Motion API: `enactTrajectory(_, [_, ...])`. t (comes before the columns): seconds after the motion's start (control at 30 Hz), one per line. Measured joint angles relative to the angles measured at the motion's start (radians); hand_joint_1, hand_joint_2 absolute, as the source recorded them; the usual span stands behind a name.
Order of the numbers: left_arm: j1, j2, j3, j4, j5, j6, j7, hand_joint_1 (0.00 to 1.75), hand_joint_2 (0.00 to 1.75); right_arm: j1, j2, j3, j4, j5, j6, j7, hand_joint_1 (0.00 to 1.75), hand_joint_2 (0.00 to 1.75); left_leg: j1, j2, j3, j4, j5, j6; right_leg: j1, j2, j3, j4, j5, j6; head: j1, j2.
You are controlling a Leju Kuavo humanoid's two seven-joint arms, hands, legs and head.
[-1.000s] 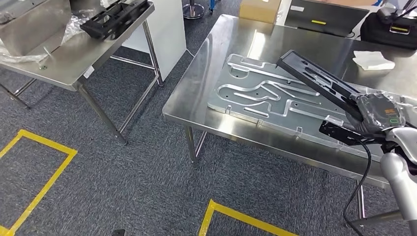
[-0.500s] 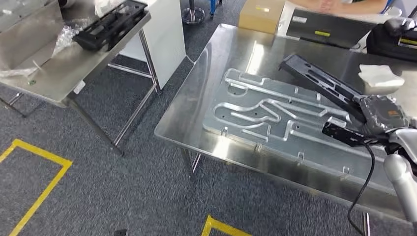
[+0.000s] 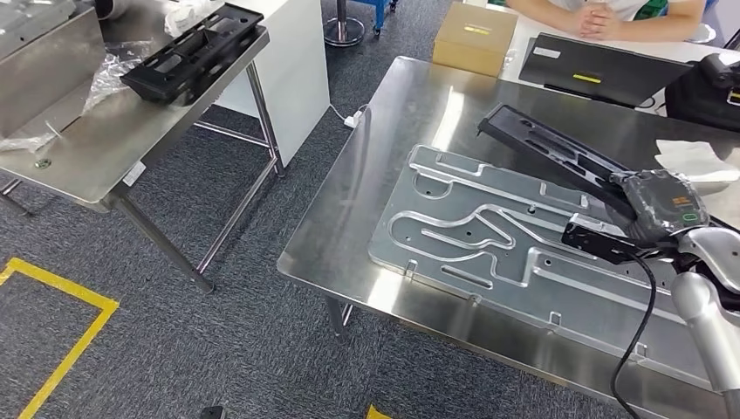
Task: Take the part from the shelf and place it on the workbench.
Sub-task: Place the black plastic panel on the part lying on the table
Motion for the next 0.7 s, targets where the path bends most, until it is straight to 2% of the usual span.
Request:
enactTrajectory(0.03, [-0.002,0.000,0.000,0.000,0.000,0.000,-0.001,0.00,0.00,-0.001,0.005,0.010,0.002,0.006,-0.002,-0.007,1.75,1.75,0.000,0.000,0.007,-0.004,-0.003,0.006,0.000,-0.002,-0.027,0.053,-0.024,0.001,0.000,0.000])
enactTrajectory(0.1, [-0.006,0.000,0.000,0.000,0.002,0.000,-0.001,0.00,0.00,0.000,0.017,0.034,0.007,0.021,-0.003,-0.021,1.75,1.75,-0.003,-0.001,0.015,-0.004,-0.013,0.013,0.000,-0.002,-0.110,0.193,-0.072,0.003,0.000,0.000])
enactTrajectory(0.13, [-0.006,0.000,0.000,0.000,0.005,0.000,-0.001,0.00,0.00,0.004,0.024,0.047,0.010,0.028,-0.003,-0.028,1.75,1.75,-0.005,-0.002,0.020,-0.002,-0.018,0.015,0.001,-0.002,-0.147,0.245,-0.080,0.003,0.000,0.000])
enactTrajectory(0.17, [-0.006,0.000,0.000,0.000,0.009,0.000,-0.001,0.00,0.00,0.010,0.030,0.061,0.012,0.036,-0.002,-0.036,1.75,1.75,-0.007,-0.004,0.025,0.000,-0.024,0.015,0.001,-0.002,-0.166,0.259,-0.065,0.003,0.000,0.000])
enactTrajectory(0.2, [-0.006,0.000,0.000,0.000,0.013,0.000,0.000,0.00,0.00,0.018,0.034,0.074,0.012,0.043,0.000,-0.045,1.75,1.75,-0.008,-0.006,0.030,0.004,-0.031,0.015,0.002,-0.002,-0.165,0.230,-0.028,0.001,0.000,0.000])
enactTrajectory(0.27, [-0.006,-0.001,0.000,0.000,0.019,0.001,0.000,0.00,0.00,0.039,0.038,0.095,0.005,0.055,0.003,-0.061,1.75,1.75,-0.008,-0.010,0.041,0.013,-0.047,0.011,0.005,-0.003,-0.121,0.104,0.059,-0.009,0.000,0.000])
enactTrajectory(0.3, [-0.006,-0.001,0.000,0.000,0.019,0.001,0.001,0.00,0.00,0.050,0.039,0.102,-0.001,0.059,0.003,-0.067,1.75,1.75,-0.010,-0.013,0.042,0.019,-0.053,0.008,0.009,-0.003,-0.099,0.049,0.086,-0.014,0.000,0.000])
enactTrajectory(0.33, [-0.006,-0.001,0.000,0.000,0.021,0.001,0.000,0.00,0.00,0.062,0.039,0.107,-0.009,0.063,0.004,-0.071,1.75,1.75,-0.010,-0.015,0.040,0.024,-0.057,0.004,0.013,-0.003,-0.087,0.017,0.094,-0.020,0.000,0.000])
enactTrajectory(0.4, [-0.004,-0.001,0.000,0.000,0.027,0.002,0.000,0.00,0.00,0.088,0.040,0.116,-0.027,0.070,0.008,-0.084,1.75,1.75,-0.010,-0.017,0.036,0.027,-0.061,-0.005,0.019,-0.002,-0.084,0.001,0.087,-0.028,0.000,0.000])
enactTrajectory(0.47, [-0.001,0.000,0.000,0.000,0.033,0.002,-0.002,0.00,0.00,0.114,0.040,0.122,-0.047,0.073,0.015,-0.099,1.75,1.75,-0.011,-0.014,0.035,0.032,-0.072,-0.016,0.011,-0.002,-0.078,-0.008,0.086,-0.037,0.000,0.000])
enactTrajectory(0.5, [-0.001,0.000,0.000,0.000,0.033,0.003,-0.004,0.00,0.00,0.123,0.040,0.125,-0.058,0.074,0.020,-0.105,1.75,1.75,-0.010,-0.011,0.027,0.054,-0.087,-0.021,0.007,-0.003,-0.073,-0.013,0.087,-0.042,0.000,0.000])
enactTrajectory(0.53, [-0.002,0.001,0.000,0.000,0.034,0.003,-0.006,0.00,0.00,0.131,0.040,0.128,-0.069,0.074,0.026,-0.111,1.75,1.75,-0.008,-0.008,0.009,0.097,-0.112,-0.027,0.003,-0.003,-0.068,-0.016,0.086,-0.046,0.000,0.000])
enactTrajectory(0.6, [-0.003,0.000,0.000,0.000,0.038,0.003,-0.011,0.00,0.00,0.148,0.037,0.133,-0.090,0.072,0.038,-0.118,1.75,1.75,0.000,-0.004,-0.054,0.228,-0.169,-0.037,0.003,-0.004,-0.065,-0.016,0.083,-0.051,0.000,0.000])
enactTrajectory(0.63, [-0.003,0.000,0.000,0.000,0.041,0.003,-0.013,0.00,0.00,0.158,0.034,0.136,-0.099,0.070,0.043,-0.121,1.75,1.75,0.004,-0.002,-0.083,0.282,-0.184,-0.042,0.004,-0.005,-0.064,-0.015,0.081,-0.051,0.000,0.000])
enactTrajectory(0.67, [-0.002,0.000,0.000,0.000,0.046,0.003,-0.015,0.00,0.00,0.167,0.028,0.140,-0.109,0.065,0.047,-0.123,1.75,1.75,0.008,0.000,-0.096,0.303,-0.181,-0.045,0.003,-0.005,-0.062,-0.014,0.079,-0.049,0.000,0.000])
enactTrajectory(0.7, [-0.001,0.000,0.000,0.000,0.050,0.003,-0.016,0.00,0.00,0.177,0.022,0.144,-0.119,0.060,0.050,-0.125,1.75,1.75,0.011,0.001,-0.089,0.283,-0.159,-0.048,0.002,-0.004,-0.061,-0.011,0.076,-0.047,0.000,0.000])
